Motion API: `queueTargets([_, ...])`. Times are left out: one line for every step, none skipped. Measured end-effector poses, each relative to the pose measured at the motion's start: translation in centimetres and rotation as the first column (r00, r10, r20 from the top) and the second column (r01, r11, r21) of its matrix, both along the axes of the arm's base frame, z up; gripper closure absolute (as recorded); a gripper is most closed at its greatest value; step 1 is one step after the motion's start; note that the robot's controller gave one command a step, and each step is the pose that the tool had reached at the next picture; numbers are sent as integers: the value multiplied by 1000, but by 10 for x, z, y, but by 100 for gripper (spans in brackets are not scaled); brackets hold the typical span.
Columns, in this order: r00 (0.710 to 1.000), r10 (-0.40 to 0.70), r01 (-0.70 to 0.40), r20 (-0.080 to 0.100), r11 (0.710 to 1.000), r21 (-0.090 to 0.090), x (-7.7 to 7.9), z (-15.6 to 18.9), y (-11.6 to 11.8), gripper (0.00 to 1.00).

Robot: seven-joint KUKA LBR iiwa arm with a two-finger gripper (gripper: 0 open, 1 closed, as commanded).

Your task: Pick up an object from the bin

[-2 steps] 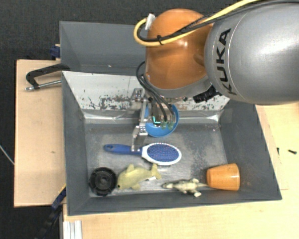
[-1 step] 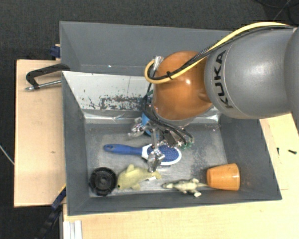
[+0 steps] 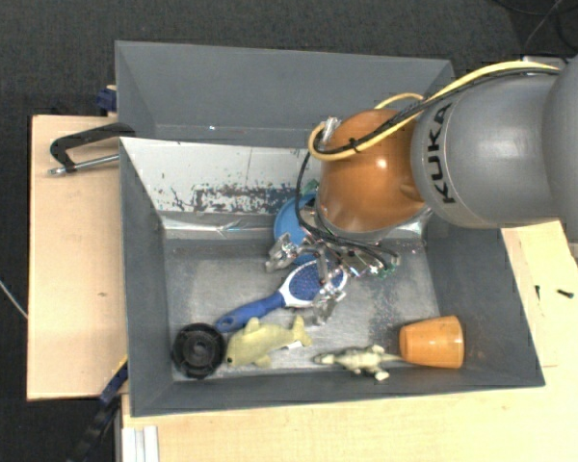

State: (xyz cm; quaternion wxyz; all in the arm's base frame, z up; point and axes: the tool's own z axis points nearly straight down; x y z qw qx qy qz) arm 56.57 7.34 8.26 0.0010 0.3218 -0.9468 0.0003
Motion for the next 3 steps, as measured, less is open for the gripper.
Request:
queueTargets([1000, 3, -3, 1, 1000, 3, 0, 1, 2, 100])
queueTargets([1000, -20, 20, 13, 1000, 4, -11, 133, -5, 100])
queueTargets([999, 39, -39, 3, 999, 2, -6, 119, -19, 100])
